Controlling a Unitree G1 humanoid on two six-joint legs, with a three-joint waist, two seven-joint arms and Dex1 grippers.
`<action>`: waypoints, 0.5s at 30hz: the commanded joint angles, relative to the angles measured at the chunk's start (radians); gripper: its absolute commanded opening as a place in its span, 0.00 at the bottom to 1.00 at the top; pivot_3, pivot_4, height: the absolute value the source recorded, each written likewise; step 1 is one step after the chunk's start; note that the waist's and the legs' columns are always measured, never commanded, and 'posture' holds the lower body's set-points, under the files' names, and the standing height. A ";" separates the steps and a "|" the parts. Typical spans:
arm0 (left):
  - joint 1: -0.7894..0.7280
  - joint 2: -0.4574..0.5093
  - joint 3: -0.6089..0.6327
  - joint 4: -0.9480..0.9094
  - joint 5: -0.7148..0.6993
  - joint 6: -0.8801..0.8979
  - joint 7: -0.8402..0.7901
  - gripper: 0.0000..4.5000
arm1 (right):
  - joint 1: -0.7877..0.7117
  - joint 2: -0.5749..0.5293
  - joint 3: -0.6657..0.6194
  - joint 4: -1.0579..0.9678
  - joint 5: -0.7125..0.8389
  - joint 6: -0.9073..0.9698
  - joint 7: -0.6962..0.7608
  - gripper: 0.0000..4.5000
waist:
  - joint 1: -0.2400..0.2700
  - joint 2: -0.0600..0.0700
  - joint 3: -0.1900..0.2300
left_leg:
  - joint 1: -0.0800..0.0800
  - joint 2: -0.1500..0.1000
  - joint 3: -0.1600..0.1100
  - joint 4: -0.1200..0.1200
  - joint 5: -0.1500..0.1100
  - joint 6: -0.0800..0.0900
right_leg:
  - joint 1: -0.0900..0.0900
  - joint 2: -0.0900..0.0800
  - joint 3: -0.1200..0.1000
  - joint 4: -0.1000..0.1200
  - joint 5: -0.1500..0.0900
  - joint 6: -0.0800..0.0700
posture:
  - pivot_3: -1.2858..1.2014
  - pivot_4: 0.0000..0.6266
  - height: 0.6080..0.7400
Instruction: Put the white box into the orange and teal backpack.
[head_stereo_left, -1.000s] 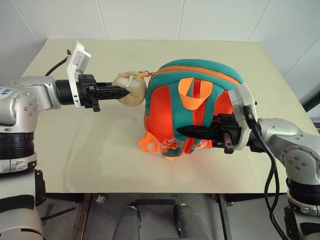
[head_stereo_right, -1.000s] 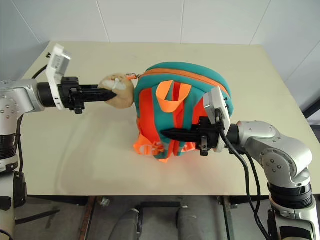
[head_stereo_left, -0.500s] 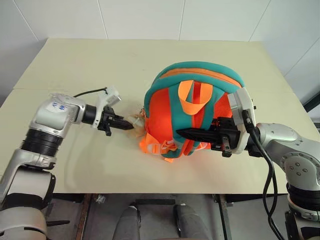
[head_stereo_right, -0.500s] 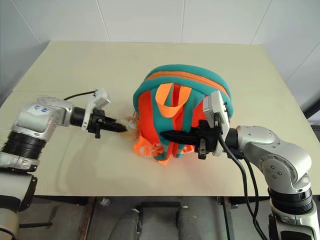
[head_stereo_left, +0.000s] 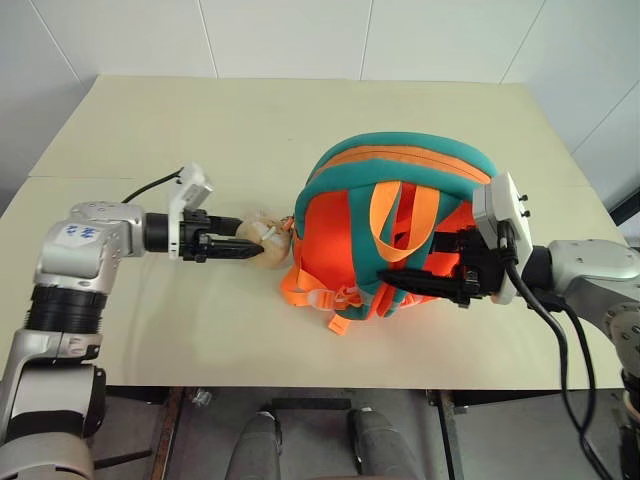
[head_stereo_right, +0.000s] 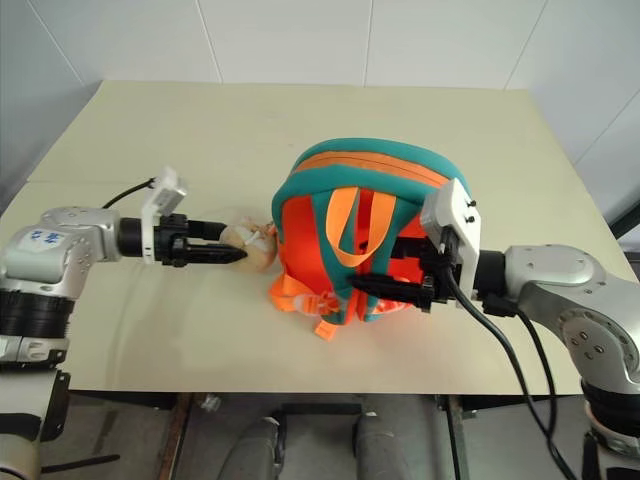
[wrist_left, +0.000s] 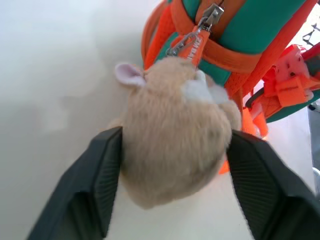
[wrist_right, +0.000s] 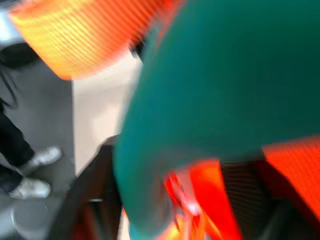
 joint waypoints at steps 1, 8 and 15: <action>0.050 0.021 0.114 -0.076 -0.047 -0.031 0.028 1.00 | 0.056 -0.099 -0.109 -0.029 -0.038 -0.021 0.054 0.95 | 0.004 0.000 0.000 | 0.000 0.000 0.000 0.000 0.000 0.000 | 0.000 0.000 0.000 0.000 0.000 0.000 | 0.52 0.24 1.00; 0.121 0.011 0.265 -0.026 -0.075 -0.187 0.033 1.00 | 0.326 -0.292 -0.351 0.049 -0.215 -0.057 0.227 1.00 | 0.017 0.000 0.000 | 0.001 0.000 0.001 0.001 0.000 0.000 | 0.001 0.000 0.000 -0.001 0.000 0.000 | 0.52 0.24 1.00; 0.099 -0.039 0.313 0.089 -0.109 -0.372 -0.045 1.00 | 0.427 -0.291 -0.523 0.258 -0.364 -0.197 0.321 1.00 | 0.015 0.000 0.000 | 0.001 -0.001 0.002 0.001 0.000 0.001 | 0.004 -0.001 0.001 -0.008 0.002 -0.001 | 0.52 0.24 1.00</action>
